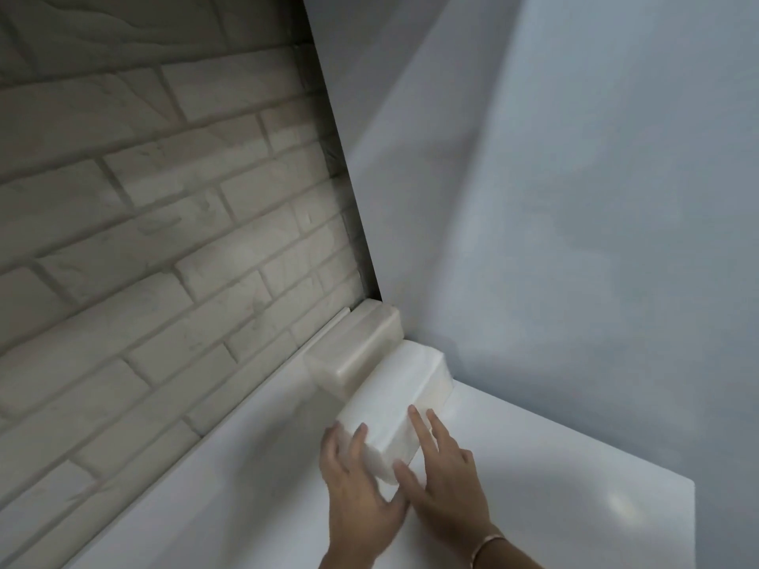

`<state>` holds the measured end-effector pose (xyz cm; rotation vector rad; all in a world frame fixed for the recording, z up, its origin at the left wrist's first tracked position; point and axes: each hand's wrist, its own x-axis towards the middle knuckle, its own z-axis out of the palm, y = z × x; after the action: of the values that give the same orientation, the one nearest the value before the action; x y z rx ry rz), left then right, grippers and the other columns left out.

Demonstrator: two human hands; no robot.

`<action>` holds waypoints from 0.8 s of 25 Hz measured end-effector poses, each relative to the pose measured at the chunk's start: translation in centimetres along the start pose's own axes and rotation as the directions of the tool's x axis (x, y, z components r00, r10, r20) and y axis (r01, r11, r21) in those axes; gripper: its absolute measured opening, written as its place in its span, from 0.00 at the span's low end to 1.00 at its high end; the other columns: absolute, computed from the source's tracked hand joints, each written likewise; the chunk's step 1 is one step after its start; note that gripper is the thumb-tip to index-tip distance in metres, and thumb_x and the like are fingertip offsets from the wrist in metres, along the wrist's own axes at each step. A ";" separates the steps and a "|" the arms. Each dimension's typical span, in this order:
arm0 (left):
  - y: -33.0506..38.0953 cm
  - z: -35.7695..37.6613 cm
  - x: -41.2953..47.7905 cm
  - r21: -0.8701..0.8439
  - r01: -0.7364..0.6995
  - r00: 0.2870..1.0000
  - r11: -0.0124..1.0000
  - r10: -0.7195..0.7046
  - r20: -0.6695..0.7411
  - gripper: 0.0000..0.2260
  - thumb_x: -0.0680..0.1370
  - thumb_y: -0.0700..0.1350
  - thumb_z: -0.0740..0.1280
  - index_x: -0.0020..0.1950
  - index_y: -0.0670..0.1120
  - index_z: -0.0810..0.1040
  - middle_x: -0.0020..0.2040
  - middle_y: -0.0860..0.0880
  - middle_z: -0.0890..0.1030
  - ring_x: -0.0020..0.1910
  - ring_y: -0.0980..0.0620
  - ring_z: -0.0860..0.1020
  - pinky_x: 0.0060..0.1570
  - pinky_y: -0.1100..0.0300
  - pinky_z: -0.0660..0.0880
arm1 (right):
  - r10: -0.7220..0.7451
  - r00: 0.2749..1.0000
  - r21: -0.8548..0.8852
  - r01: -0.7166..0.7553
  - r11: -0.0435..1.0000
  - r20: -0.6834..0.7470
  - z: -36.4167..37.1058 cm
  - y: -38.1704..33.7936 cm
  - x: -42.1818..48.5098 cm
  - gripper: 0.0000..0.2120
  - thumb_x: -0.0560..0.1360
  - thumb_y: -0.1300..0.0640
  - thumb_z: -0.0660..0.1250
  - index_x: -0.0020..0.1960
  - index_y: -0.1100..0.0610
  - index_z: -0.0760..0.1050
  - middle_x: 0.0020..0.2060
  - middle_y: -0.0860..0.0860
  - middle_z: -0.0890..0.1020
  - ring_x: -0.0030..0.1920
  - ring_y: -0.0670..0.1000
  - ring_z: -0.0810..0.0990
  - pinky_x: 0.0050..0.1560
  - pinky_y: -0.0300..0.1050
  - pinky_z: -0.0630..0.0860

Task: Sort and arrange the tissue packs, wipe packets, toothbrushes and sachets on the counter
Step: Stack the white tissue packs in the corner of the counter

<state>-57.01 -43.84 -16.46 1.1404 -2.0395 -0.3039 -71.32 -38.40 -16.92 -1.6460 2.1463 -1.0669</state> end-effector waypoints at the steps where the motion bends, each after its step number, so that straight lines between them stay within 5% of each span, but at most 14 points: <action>1: -0.3 0.0 0.4 -0.052 0.077 0.996 0.996 -0.079 -0.040 0.38 0.68 0.58 0.74 0.74 0.44 0.66 0.74 0.37 0.60 0.74 0.40 0.63 0.69 0.49 0.69 | 0.016 1.000 -0.013 -0.015 1.000 0.006 0.0 0.0 0.1 0.37 0.77 0.30 0.53 0.81 0.34 0.41 0.81 0.40 0.54 0.81 0.39 0.51 0.69 0.43 0.60; 6: -0.9 1.0 2.8 -0.293 0.361 0.929 0.885 -0.369 0.030 0.33 0.73 0.54 0.74 0.73 0.56 0.62 0.67 0.55 0.66 0.67 0.52 0.72 0.67 0.44 0.74 | 0.108 0.994 -0.035 -0.108 0.994 0.005 0.3 -0.6 2.9 0.35 0.77 0.27 0.54 0.80 0.37 0.54 0.68 0.40 0.75 0.74 0.41 0.65 0.64 0.47 0.61; 11: -1.7 1.6 4.2 -0.155 0.200 0.964 0.968 -0.166 0.209 0.37 0.77 0.56 0.67 0.80 0.63 0.48 0.77 0.67 0.59 0.72 0.65 0.66 0.70 0.58 0.70 | 0.153 0.988 -0.113 -0.153 0.982 -0.007 0.8 0.0 6.9 0.37 0.77 0.30 0.44 0.83 0.43 0.49 0.69 0.46 0.77 0.76 0.45 0.62 0.66 0.49 0.58; 13: -1.9 1.6 4.3 -0.127 0.243 0.938 0.962 -0.199 0.285 0.39 0.77 0.58 0.65 0.79 0.66 0.43 0.78 0.65 0.62 0.71 0.63 0.69 0.70 0.56 0.71 | 0.175 0.984 -0.158 -0.178 0.971 -0.037 1.1 0.2 7.5 0.36 0.78 0.32 0.43 0.83 0.44 0.48 0.69 0.46 0.77 0.78 0.47 0.62 0.66 0.51 0.59; 17: -1.6 1.3 4.1 -0.139 0.320 0.923 0.937 -0.275 0.269 0.35 0.76 0.56 0.67 0.79 0.63 0.52 0.73 0.63 0.71 0.70 0.57 0.73 0.66 0.59 0.72 | 0.185 0.982 -0.172 -0.188 0.967 -0.034 1.5 0.1 7.3 0.34 0.81 0.35 0.48 0.83 0.45 0.48 0.71 0.46 0.76 0.78 0.47 0.62 0.68 0.51 0.59; 20: -1.7 1.3 4.0 -0.195 0.348 0.918 0.917 -0.292 0.268 0.33 0.77 0.51 0.68 0.78 0.59 0.57 0.71 0.63 0.69 0.71 0.60 0.70 0.66 0.61 0.69 | 0.198 0.978 0.011 -0.198 0.980 -0.060 0.8 0.3 6.7 0.32 0.82 0.40 0.55 0.83 0.49 0.53 0.72 0.48 0.74 0.75 0.49 0.66 0.72 0.49 0.59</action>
<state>-58.10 -48.18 -16.22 1.3359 -1.9373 -0.8635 -73.38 -44.77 -16.06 -1.3782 2.2867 -1.0731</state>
